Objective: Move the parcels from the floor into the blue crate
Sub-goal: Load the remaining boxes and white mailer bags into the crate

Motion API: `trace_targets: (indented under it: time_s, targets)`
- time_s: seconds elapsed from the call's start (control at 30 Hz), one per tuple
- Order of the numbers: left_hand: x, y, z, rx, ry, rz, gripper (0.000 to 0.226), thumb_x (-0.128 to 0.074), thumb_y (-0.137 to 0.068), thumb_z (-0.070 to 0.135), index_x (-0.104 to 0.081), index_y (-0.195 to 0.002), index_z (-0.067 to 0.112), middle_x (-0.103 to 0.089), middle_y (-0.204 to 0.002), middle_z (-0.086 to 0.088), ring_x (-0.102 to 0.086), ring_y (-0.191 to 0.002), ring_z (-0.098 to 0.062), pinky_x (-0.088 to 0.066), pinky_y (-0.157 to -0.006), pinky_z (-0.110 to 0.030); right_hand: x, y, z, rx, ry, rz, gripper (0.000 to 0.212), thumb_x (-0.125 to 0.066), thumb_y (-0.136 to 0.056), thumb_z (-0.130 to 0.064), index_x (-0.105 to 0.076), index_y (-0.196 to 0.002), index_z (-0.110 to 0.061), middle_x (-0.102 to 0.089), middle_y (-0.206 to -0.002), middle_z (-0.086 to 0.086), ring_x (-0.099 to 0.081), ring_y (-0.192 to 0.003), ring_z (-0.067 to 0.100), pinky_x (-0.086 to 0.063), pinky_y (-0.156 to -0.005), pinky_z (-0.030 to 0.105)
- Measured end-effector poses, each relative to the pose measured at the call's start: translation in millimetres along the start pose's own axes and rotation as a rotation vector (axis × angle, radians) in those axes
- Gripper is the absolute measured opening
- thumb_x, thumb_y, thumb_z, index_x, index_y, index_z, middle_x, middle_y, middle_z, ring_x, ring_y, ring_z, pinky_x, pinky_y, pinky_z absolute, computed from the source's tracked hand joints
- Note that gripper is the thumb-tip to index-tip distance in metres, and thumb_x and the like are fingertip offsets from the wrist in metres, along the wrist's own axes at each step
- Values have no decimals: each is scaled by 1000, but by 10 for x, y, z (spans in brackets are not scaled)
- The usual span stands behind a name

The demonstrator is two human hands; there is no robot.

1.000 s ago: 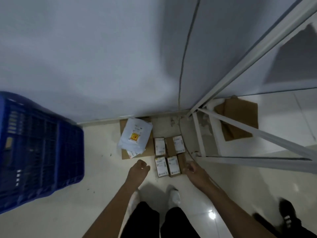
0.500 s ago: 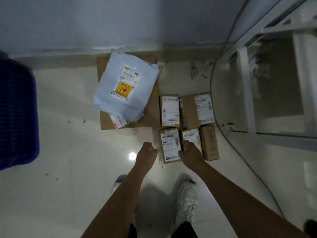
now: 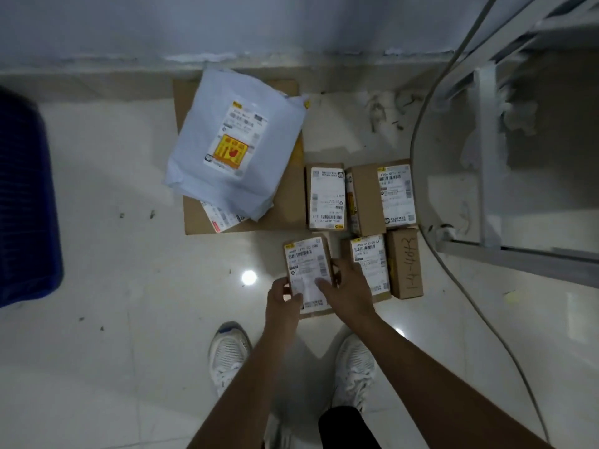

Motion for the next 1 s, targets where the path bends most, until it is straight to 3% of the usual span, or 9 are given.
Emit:
trace_targets:
  time_s: [0.1, 0.2, 0.3, 0.43, 0.53, 0.63, 0.7, 0.93, 1.0]
  targets:
    - [258, 630, 255, -15, 93, 36, 17, -61, -90, 9, -55, -102, 19, -60, -110, -9, -69, -85, -22, -58, -61, -30, 261, 492, -269, -78, -388, -95, 35, -66, -89, -22, -50, -120, -26, -61, -117, 5, -65, -95, 17, -59, -72, 33]
    - [505, 1338, 750, -75, 87, 97, 19, -66, -86, 7, -57, -101, 13, -63, -102, -12, -67, -71, -21, -52, -50, -22, 682, 1018, -674, -87, -567, -165, 30, -67, -89, -16, -50, -109, -29, -64, -102, -6, -66, -83, 7, -54, -54, 19]
    - [753, 2078, 1392, -134, 127, 93, 22, -71, -81, 1, -59, -97, 8, -68, -90, -7, -66, -73, -23, -52, -51, -19, 1235, 1524, -1180, -45, -603, -180, 25, -69, -87, -21, -53, -99, -35, -66, -99, -10, -68, -82, 9, -55, -61, 24]
    - [1086, 3107, 2147, -179, 185, 18, 31, -77, -77, 9, -61, -103, 5, -71, -101, -12, -66, -79, -21, -48, -51, -15, 2034, 2278, -1944, 67, -607, -229, 25, -71, -86, -24, -58, -106, -31, -71, -106, 1, -71, -91, 21, -58, -82, 48]
    - [1390, 3875, 2581, -262, 237, -6, 39, -81, -74, 14, -62, -107, 6, -72, -103, -10, -69, -90, -24, -52, -63, -25, 2497, 2928, -2538, 188, -607, -234, 24, -68, -88, -18, -58, -110, -23, -70, -109, 5, -71, -94, 21, -59, -80, 41]
    - [1736, 4534, 2874, -369, 300, -33, 29, -75, -79, 10, -62, -104, 7, -73, -102, -9, -70, -92, -24, -52, -66, -28, 2772, 3521, -3052, 290, -568, -195, 18, -65, -89, -10, -58, -104, -20, -70, -104, 7, -71, -87, 18, -59, -74, 36]
    - [2008, 4868, 2980, -420, 346, -52, 27, -70, -82, 6, -60, -107, 4, -72, -105, -12, -70, -94, -26, -54, -69, -30, 2828, 3867, -3341, 331, -567, -144, 20, -67, -87, -9, -59, -103, -18, -70, -106, 10, -71, -86, 21, -59, -76, 43]
    - [3473, 5632, 2896, -516, 498, -95, 34, -72, -81, 5, -56, -111, 0, -69, -110, -17, -69, -98, -32, -57, -71, -35, 2144, 5078, -4360, 399, -599, -124, 25, -69, -87, -17, -57, -109, -22, -72, -102, 8, -73, -78, 22, -59, -60, 33]
    - [4078, 5773, 2751, -518, 479, -34, 39, -77, -74, 11, -58, -108, 2, -70, -107, -16, -70, -96, -31, -57, -78, -40, 1767, 5433, -4699, 419, -620, -140, 24, -70, -86, -16, -57, -105, -20, -72, -101, 12, -73, -81, 25, -60, -69, 39]
Point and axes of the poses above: each hand's wrist, its own y-axis away from the middle knuckle, its own x-axis out of the back of the hand, z = x × y, the point moved 6 cm from there along -y, towards the middle knuckle
